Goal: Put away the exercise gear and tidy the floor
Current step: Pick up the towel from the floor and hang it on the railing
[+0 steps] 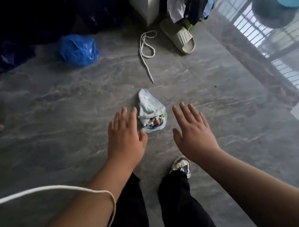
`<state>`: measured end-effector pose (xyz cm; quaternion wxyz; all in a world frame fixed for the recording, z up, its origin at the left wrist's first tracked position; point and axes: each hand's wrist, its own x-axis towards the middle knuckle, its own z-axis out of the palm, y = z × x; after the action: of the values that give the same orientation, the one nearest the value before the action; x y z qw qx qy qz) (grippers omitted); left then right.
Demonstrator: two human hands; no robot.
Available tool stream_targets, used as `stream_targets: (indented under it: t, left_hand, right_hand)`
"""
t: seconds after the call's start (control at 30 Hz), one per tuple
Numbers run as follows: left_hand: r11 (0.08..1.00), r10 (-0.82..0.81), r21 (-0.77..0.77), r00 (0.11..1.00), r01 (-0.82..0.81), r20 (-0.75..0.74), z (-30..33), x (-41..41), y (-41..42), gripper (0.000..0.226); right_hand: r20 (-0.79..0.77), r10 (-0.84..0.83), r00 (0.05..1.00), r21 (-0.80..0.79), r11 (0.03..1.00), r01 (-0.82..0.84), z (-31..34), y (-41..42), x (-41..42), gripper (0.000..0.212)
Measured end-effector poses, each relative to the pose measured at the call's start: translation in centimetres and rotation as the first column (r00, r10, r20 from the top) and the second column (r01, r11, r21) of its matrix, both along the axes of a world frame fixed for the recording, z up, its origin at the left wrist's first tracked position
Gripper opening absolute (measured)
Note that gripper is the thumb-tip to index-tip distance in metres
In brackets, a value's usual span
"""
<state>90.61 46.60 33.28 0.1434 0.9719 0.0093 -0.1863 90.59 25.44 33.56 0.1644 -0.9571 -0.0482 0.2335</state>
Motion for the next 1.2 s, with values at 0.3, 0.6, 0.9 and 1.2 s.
stream_targets:
  t: [0.3,0.6,0.9,1.2]
  left_hand:
    - [0.989,-0.141,0.014,0.970,0.147,-0.197,-33.8,4.4,1.1,0.068]
    - [0.985,-0.170,-0.027,0.966,0.168,-0.196,-45.7,5.9,1.0,0.035]
    - [0.980,-0.121,-0.158,0.992,0.122,0.018,-36.8,5.9,1.6,0.015]
    - [0.928,-0.113,-0.359,0.994,0.102,-0.009,-10.5,8.6,1.0,0.018]
  right_hand:
    - [-0.155,-0.045,0.987,-0.048,0.998,0.038,-32.6,3.4,2.9,0.063]
    - [-0.133,-0.023,0.991,-0.036,0.999,0.019,-45.6,5.0,4.9,0.061]
    - [0.023,-0.014,1.000,-0.024,1.000,0.015,-37.5,3.6,4.4,0.020]
    - [0.080,-0.100,0.992,0.085,0.992,0.093,-11.3,1.4,5.2,0.017]
